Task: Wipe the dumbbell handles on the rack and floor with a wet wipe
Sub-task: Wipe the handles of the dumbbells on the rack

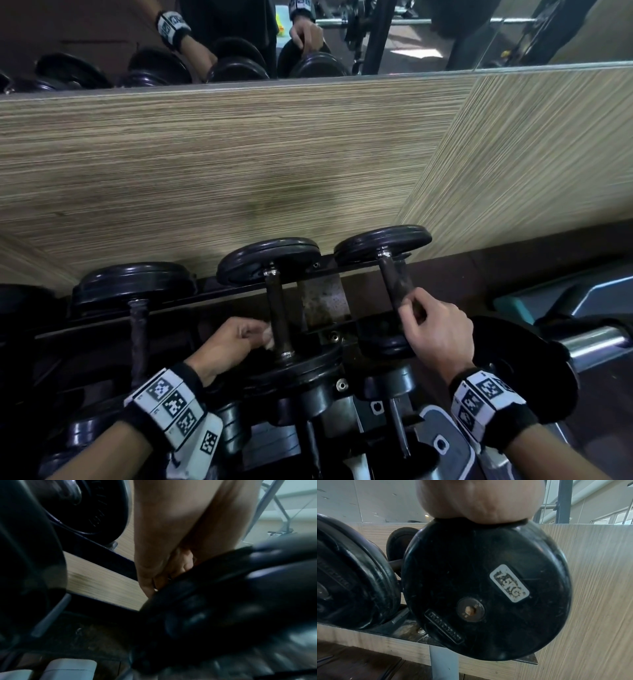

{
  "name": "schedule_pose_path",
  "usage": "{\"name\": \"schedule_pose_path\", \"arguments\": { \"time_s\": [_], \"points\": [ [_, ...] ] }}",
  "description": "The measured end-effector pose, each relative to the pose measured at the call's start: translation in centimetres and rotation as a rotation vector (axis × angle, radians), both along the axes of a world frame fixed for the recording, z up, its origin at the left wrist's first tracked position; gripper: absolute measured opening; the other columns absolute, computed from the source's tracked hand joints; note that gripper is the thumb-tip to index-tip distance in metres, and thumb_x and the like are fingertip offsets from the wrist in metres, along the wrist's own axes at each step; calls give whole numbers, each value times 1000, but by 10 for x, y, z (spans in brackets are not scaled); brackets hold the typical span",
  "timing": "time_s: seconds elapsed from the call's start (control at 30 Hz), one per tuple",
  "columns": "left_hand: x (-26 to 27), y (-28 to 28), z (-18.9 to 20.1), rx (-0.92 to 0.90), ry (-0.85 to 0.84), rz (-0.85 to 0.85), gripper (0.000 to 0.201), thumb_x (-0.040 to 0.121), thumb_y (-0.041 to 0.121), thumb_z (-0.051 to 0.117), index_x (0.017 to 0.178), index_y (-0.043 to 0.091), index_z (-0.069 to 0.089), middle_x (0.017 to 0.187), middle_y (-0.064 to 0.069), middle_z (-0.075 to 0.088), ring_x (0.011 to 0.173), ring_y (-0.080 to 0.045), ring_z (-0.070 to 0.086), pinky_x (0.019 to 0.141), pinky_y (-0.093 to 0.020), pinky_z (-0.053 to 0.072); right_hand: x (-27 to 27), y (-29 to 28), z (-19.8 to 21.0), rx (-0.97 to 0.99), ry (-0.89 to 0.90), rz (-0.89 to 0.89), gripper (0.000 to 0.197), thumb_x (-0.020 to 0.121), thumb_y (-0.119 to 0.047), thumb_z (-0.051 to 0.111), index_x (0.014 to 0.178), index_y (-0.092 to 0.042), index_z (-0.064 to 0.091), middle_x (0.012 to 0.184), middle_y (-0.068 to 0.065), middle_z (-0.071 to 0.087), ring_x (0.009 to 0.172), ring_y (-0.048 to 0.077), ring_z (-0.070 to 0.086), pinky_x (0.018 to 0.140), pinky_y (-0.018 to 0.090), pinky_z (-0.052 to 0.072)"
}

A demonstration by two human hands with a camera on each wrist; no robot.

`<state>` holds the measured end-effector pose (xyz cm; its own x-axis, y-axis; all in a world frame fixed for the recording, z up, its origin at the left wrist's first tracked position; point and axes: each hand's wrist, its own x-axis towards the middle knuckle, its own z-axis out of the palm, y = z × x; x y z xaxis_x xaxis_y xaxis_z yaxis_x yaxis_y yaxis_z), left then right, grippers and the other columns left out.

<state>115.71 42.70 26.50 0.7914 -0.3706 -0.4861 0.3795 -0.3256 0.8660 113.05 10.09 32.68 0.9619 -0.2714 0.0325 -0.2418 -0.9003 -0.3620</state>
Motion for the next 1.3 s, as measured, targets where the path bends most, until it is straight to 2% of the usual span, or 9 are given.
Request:
{"name": "schedule_pose_path", "arguments": {
  "time_s": [0.13, 0.3, 0.4, 0.53, 0.77, 0.9, 1.0, 1.13, 1.3],
  "points": [
    [43, -8, 12, 21, -49, 262, 28, 96, -2, 56, 86, 21, 68, 67, 16, 69, 65, 8, 61, 67, -15, 42, 0, 0, 1, -13, 14, 5, 13, 94, -29, 60, 81, -25, 63, 55, -8, 53, 54, 18, 39, 53, 32, 23],
    [53, -11, 5, 141, 15, 154, 20, 101, 4, 49, 95, 19, 63, 86, 4, 66, 81, -5, 63, 77, -26, 41, -2, 0, 1, 2, -1, 0, 12, 92, -26, 63, 81, -23, 64, 51, -11, 43, 52, 19, 36, 51, 31, 22],
    [30, -8, -2, 90, 74, 73, 30, 95, -15, 42, 85, 4, 62, 75, 4, 66, 68, 1, 62, 70, -16, 44, -2, 0, 0, 0, -5, 2, 12, 92, -26, 63, 80, -24, 63, 52, -10, 45, 51, 18, 36, 51, 32, 22],
    [-1, -6, -11, 93, 94, -81, 35, 100, -2, 50, 73, 15, 63, 67, 11, 64, 65, 1, 55, 66, -14, 43, -2, -1, -2, 17, -11, 4, 14, 92, -27, 63, 78, -25, 62, 53, -9, 53, 46, 5, 31, 50, 20, 18],
    [45, -8, 19, 112, -201, 219, 22, 99, -7, 48, 90, 6, 63, 67, 1, 58, 53, 9, 53, 60, -5, 41, -1, -1, -1, 13, -13, 12, 14, 93, -25, 63, 78, -24, 62, 52, -10, 50, 45, 1, 30, 49, 20, 18],
    [37, -20, 14, 179, -175, 111, 41, 100, -12, 39, 71, 12, 53, 64, 4, 53, 54, 3, 50, 57, -7, 38, -2, -2, -1, 20, -8, 14, 15, 93, -27, 61, 78, -26, 61, 52, -9, 52, 46, 7, 35, 49, 21, 19],
    [11, -21, 0, 161, -68, 17, 39, 98, -9, 44, 72, 15, 60, 58, 11, 61, 57, 7, 53, 64, -9, 40, -3, -2, -1, 24, 1, 19, 14, 93, -28, 61, 79, -25, 61, 53, -10, 52, 48, 15, 40, 48, 24, 20],
    [-11, -13, -12, 250, -42, -36, 39, 99, 7, 52, 64, 23, 58, 70, 2, 57, 73, -12, 50, 76, -29, 38, -3, -3, -2, 25, 2, 33, 15, 93, -29, 60, 80, -25, 61, 52, -11, 50, 49, 15, 40, 49, 27, 21],
    [-20, -17, 0, 381, -122, 23, 38, 99, 7, 53, 66, 20, 66, 76, 6, 70, 84, -8, 64, 87, -21, 41, -5, -2, -2, 25, -20, 41, 12, 91, -28, 64, 80, -26, 64, 51, -11, 48, 52, 23, 51, 55, 31, 29]
  ]
}}
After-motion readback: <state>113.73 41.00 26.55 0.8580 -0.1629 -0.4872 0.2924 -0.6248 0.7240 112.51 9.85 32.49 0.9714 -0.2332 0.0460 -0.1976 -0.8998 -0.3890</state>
